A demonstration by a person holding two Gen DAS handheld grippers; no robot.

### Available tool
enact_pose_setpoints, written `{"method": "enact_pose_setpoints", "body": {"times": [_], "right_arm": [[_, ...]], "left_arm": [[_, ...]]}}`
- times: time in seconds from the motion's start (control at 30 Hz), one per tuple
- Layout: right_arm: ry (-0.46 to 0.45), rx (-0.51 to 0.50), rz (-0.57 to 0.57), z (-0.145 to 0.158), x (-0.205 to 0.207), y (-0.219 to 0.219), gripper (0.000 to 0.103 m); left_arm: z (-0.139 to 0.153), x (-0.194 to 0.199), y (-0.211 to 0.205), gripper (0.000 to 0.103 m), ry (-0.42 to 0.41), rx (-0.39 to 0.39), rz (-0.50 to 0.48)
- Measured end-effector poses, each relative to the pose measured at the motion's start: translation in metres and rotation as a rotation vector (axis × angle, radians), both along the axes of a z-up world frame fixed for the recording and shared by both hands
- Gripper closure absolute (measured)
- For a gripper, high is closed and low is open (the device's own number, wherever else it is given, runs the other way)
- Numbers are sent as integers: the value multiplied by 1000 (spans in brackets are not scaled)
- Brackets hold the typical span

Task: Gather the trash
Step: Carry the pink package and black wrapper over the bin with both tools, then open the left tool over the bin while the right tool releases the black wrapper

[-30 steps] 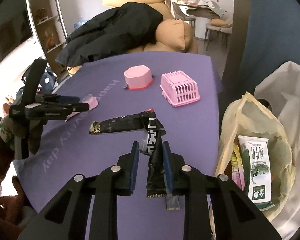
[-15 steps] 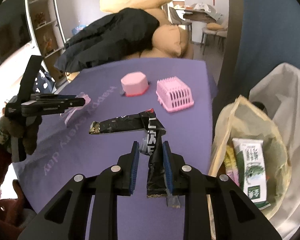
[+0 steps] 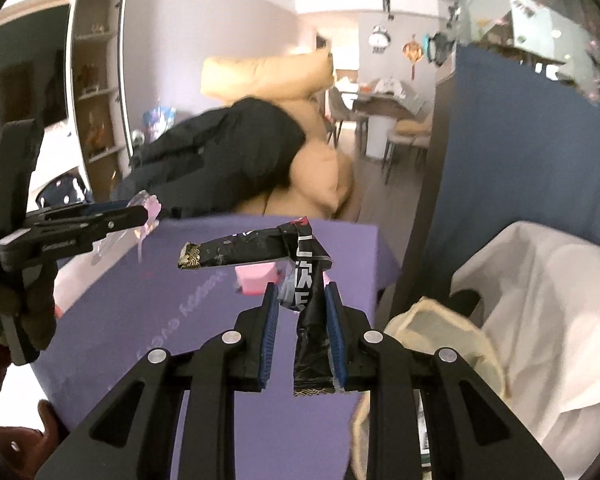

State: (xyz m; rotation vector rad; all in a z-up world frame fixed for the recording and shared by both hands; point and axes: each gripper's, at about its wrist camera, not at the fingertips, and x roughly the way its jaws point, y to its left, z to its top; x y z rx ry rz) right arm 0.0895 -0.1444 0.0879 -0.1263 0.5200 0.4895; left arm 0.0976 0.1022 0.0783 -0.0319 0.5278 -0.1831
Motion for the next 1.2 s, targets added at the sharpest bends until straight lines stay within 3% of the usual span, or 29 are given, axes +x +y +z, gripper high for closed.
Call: {"method": "enact_pose_setpoints", "body": {"times": [0.27,0.6,0.87,1.2], "right_arm": [[-71,22,-90,17,-14,-58,80],[-97,39,-233,14,-20,-138,80],[-86,56,-315,-4,-12,-187,80],[4,115,-365,-35,6,-219,80]], "left_arm": [[19,3,-59,61,-48,25,-80],[10,33,-145,61,-10,-115,-244],[-35,73,-211,61,171,-133,-346],[-103,109,-258,61,360,-130,-382]]}}
